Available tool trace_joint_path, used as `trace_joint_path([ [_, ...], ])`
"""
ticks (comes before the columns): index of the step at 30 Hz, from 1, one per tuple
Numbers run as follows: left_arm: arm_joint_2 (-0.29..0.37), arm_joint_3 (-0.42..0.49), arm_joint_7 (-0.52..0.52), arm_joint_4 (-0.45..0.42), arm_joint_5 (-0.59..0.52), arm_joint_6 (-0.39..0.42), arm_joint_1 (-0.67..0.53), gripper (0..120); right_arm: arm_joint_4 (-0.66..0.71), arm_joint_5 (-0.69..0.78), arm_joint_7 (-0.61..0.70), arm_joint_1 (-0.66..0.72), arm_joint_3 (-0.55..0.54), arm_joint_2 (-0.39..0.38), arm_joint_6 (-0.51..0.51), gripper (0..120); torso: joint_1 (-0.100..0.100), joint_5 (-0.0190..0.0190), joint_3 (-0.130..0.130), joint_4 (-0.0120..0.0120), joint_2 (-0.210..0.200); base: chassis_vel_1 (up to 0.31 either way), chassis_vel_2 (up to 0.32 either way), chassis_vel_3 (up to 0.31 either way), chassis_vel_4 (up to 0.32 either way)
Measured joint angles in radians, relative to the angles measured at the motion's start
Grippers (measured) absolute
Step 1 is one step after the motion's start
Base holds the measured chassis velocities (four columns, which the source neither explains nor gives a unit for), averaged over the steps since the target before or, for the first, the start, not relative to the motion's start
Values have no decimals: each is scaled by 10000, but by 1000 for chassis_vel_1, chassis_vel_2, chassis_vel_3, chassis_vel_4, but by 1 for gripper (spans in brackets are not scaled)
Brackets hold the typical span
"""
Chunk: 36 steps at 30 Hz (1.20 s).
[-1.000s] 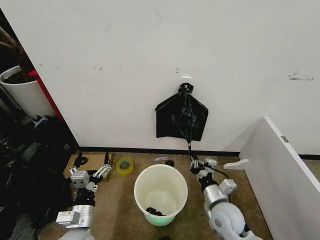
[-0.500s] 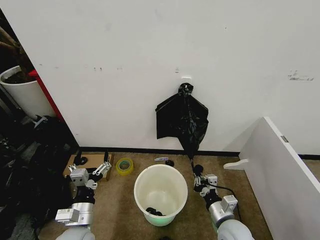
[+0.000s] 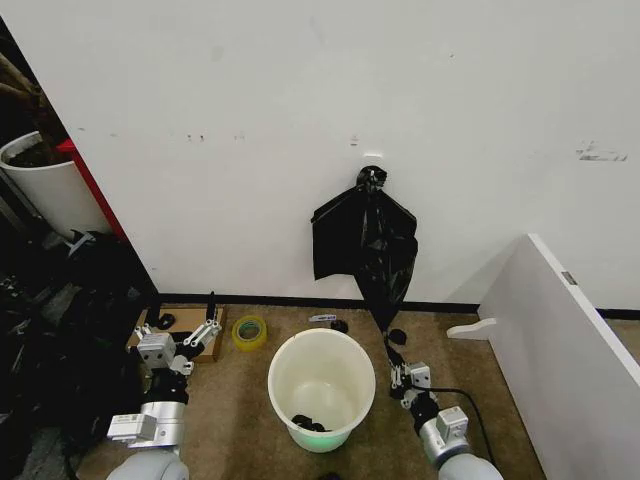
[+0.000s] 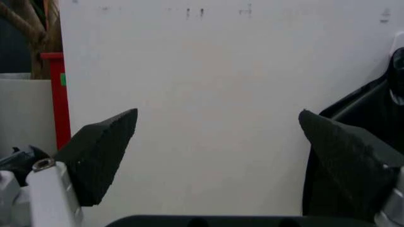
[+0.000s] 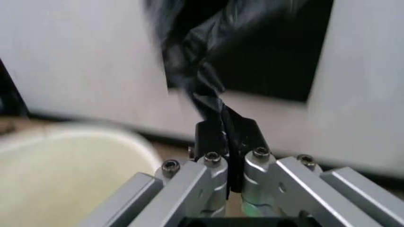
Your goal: Place the garbage bag over the trash bin.
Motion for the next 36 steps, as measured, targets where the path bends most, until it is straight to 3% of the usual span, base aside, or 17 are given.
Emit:
trace_joint_path([
  [3,18,7,2,63,0,3,-24,100,-77,-3,-444,236,98,135,540,0,0,0,0,0,0,0,0,0,0],
  [8,61,54,10,200,11,101,-143,100,-383,-112,-2128,629,136,366,2300,0,0,-1,0,1,0,0,0,0,0],
  [10,69,57,11,212,12,119,-160,100,-438,-194,-2296,631,118,376,2474,3,0,-1,0,0,0,0,0,0,0],
  [16,134,58,16,252,8,201,-267,100,-1053,-1412,-3068,563,362,314,3295,28,0,0,0,-1,0,0,0,0,0],
  [20,138,65,17,306,5,204,-311,100,-1210,-2459,-2825,493,639,172,3232,40,0,1,0,0,0,0,0,0,0],
  [24,117,98,20,394,1,202,-372,100,-1117,-4082,-1443,125,829,-56,2433,56,0,1,0,-2,0,0,0,0,0],
  [36,46,126,21,529,3,158,-470,100,363,-4470,214,-769,580,-138,1229,97,0,0,-1,-2,1,0,0,0,0],
])
